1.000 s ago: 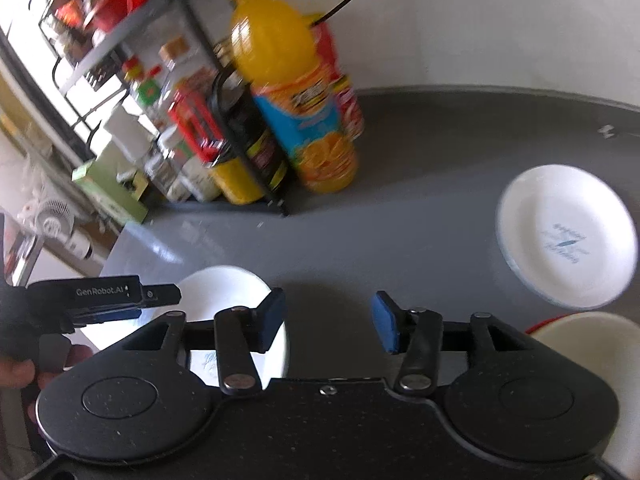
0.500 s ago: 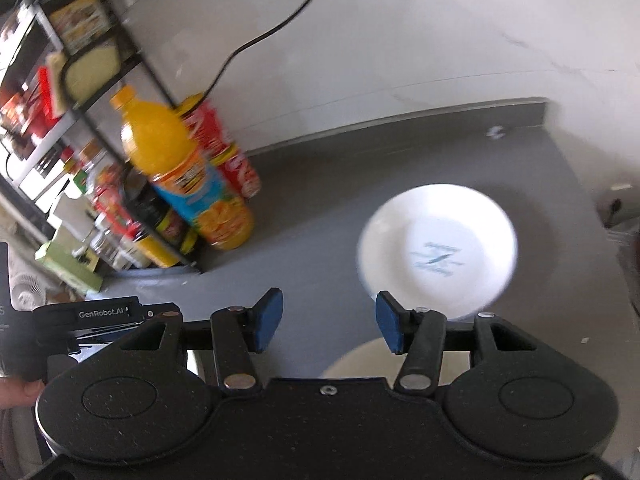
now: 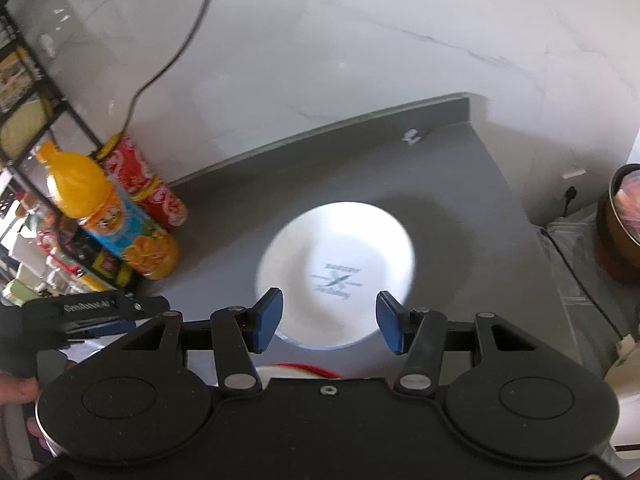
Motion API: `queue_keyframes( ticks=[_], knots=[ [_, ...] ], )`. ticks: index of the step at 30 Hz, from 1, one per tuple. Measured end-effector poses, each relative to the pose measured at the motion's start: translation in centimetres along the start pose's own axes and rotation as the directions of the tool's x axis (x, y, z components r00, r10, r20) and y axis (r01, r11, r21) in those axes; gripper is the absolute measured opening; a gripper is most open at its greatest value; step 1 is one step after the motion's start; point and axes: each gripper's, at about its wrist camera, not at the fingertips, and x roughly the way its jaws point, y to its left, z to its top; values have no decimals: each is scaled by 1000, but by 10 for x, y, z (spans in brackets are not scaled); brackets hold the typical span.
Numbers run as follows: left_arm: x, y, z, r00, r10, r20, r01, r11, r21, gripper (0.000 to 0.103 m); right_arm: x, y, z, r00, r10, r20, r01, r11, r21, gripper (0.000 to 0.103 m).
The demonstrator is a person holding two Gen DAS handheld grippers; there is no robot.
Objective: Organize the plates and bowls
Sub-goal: 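Move both grippers to the rim of the white 'BAKERY' plate, then close both grippers on the rim of the 'BAKERY' plate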
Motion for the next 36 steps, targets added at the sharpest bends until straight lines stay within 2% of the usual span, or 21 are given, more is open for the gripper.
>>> queue_keyframes(
  ticks=[10, 15, 21, 29, 33, 36],
  knots=[
    [53, -30, 13, 998, -12, -55, 13, 1000, 27, 62, 45, -42, 1, 998, -18, -57, 19, 999, 30, 51],
    [83, -38, 12, 995, -13, -99, 16, 999, 32, 47, 67, -55, 1, 996, -17, -89, 21, 999, 36, 49],
    [111, -41, 10, 992, -4, -129, 6, 1000, 21, 34, 90, -60, 1, 992, -14, -122, 17, 999, 27, 46],
    [128, -46, 15, 986, -42, -161, 40, 999, -18, 20, 113, -62, -4, 985, -9, -172, 14, 999, 30, 32],
    [134, -52, 14, 985, -49, -165, 52, 999, 13, 11, 121, -60, -3, 983, -3, -185, 7, 1000, 21, 26],
    [138, -54, 16, 983, -53, -176, 53, 999, -2, 10, 126, -59, -2, 981, 12, -191, -10, 1000, 13, 17]
  ],
)
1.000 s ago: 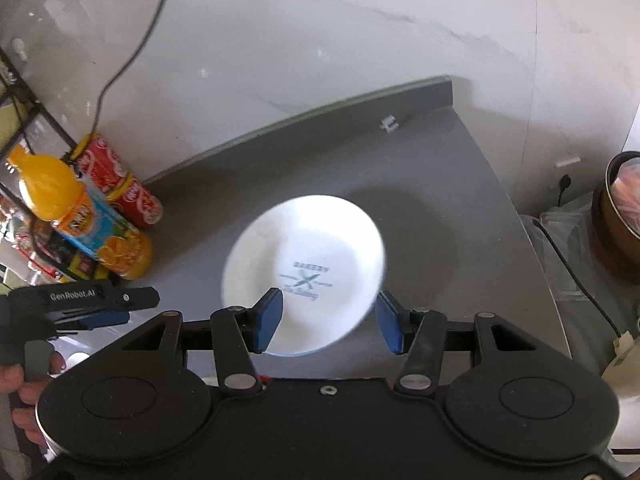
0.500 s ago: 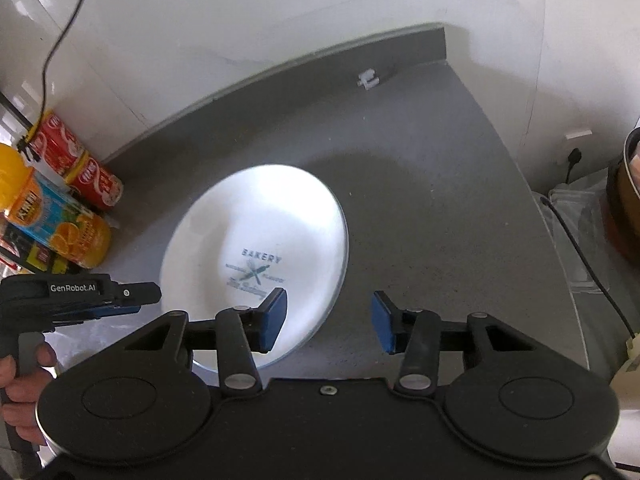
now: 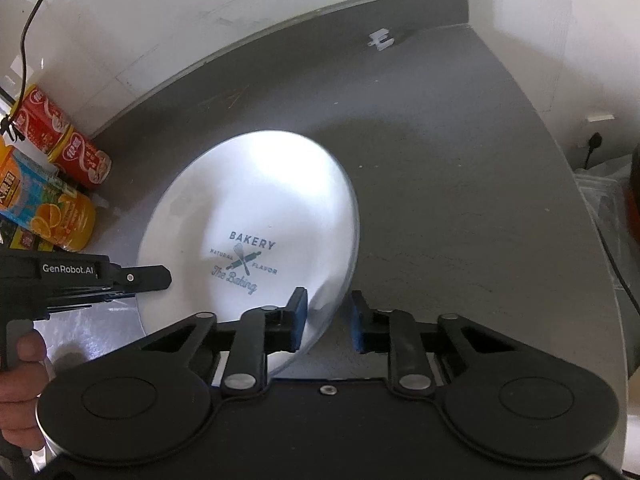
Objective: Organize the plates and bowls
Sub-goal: 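Close both grippers on the rim of the 'BAKERY' plate, then carry the 'BAKERY' plate and lower it onto the 'Sweet' plate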
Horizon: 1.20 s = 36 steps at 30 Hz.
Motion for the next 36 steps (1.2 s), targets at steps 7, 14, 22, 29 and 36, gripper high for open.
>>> queue_keyframes(
  ticks=[7, 14, 22, 29, 36],
  knots=[
    [-9, 2, 1, 1000, -7, 17, 7, 1000, -2, 10, -14, 10, 2, 999, 10, 47, -6, 997, -73, 15],
    [-31, 6, -3, 999, -28, 36, 28, 1000, -3, 9, -31, 18, 0, 997, 12, 77, -4, 994, -107, 15],
    [-62, 4, -7, 996, -58, 64, 58, 998, 1, 9, -60, 25, -3, 992, 20, 124, -4, 992, -125, 15],
    [-99, 2, -19, 991, -74, 109, 74, 997, 3, 9, -93, 35, -8, 985, 46, 169, -21, 989, -143, 15],
    [-132, 8, -30, 986, -72, 152, 78, 996, -37, 9, -117, 52, -12, 979, 86, 187, -51, 981, -185, 16]
  ],
)
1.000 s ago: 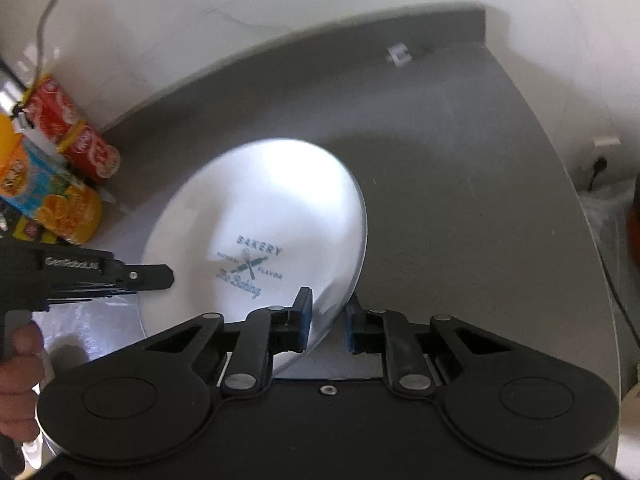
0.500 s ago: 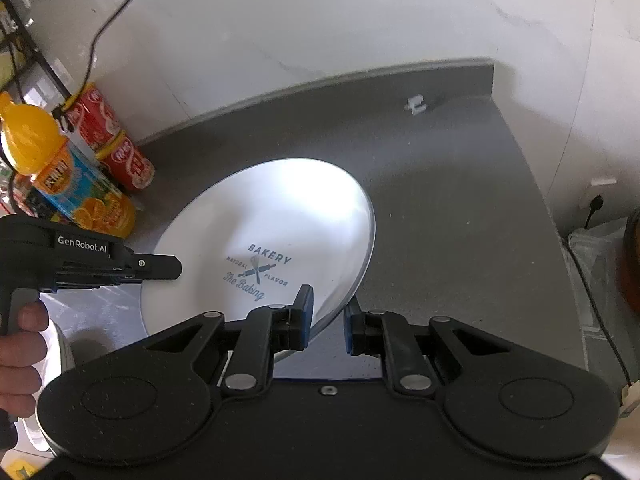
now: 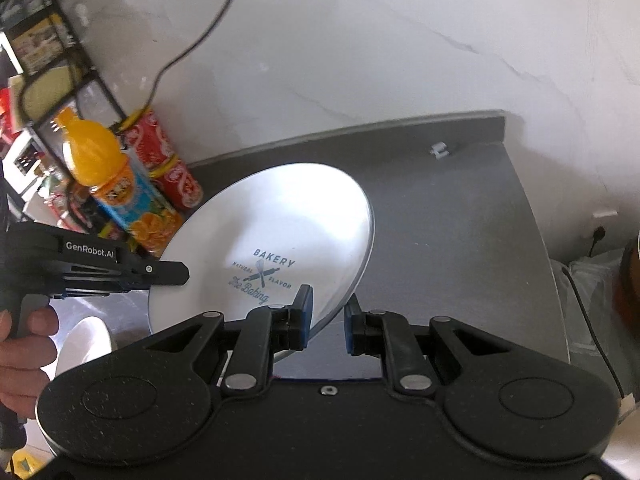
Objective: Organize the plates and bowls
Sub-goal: 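Carry the 'BAKERY' plate and lower it onto the 'Sweet' plate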
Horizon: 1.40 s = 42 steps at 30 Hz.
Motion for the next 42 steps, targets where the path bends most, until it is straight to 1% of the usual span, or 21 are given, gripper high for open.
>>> queue_keyframes(
  ticks=[4, 9, 14, 19, 26, 33, 42],
  knots=[
    [-25, 12, -2, 999, -8, 34, 8, 1000, -18, 9, -11, 19, 2, 1000, 15, 16, -15, 1000, -23, 16],
    [-55, 37, 0, 997, -24, 71, 27, 999, -35, 9, -21, 51, 3, 999, 27, 36, -25, 998, -52, 16],
    [-80, 63, -1, 996, -33, 87, 36, 998, -42, 9, -29, 89, -5, 998, 37, 48, -33, 997, -67, 16],
    [-105, 95, -4, 993, -35, 111, 42, 997, -57, 9, -28, 127, -16, 998, 47, 40, -44, 996, -84, 16],
    [-129, 146, -11, 992, -15, 122, 24, 997, -75, 9, -17, 179, -31, 997, 75, 15, -73, 992, -106, 16],
    [-144, 187, -21, 992, 19, 124, -5, 993, -117, 9, -7, 216, -46, 995, 99, -18, -101, 984, -144, 16],
    [-156, 235, -44, 992, 68, 110, -48, 983, -176, 9, 13, 256, -67, 990, 114, -81, -128, 974, -189, 16]
  ],
)
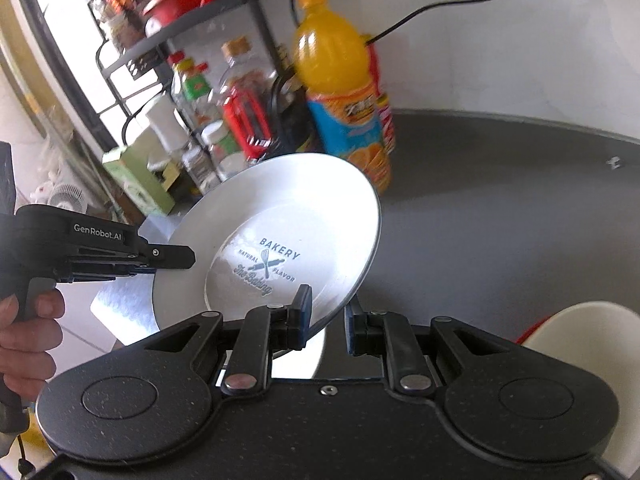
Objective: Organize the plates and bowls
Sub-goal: 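Carry the 'BAKERY' plate and lower it onto the 'Sweet' plate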
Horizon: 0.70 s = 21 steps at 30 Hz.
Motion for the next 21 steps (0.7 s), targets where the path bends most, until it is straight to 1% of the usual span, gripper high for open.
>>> queue_keyframes(
  ticks=[8, 21],
  knots=[
    [3, 42, -16, 999, 32, -33, -34, 998, -52, 9, 23, 24, -15, 998, 1, -66, -3, 1000, -31, 16],
    [21, 86, -32, 995, 68, -79, -75, 993, -90, 9, 60, 53, -29, 989, -28, -142, 17, 997, -79, 16]
  ],
)
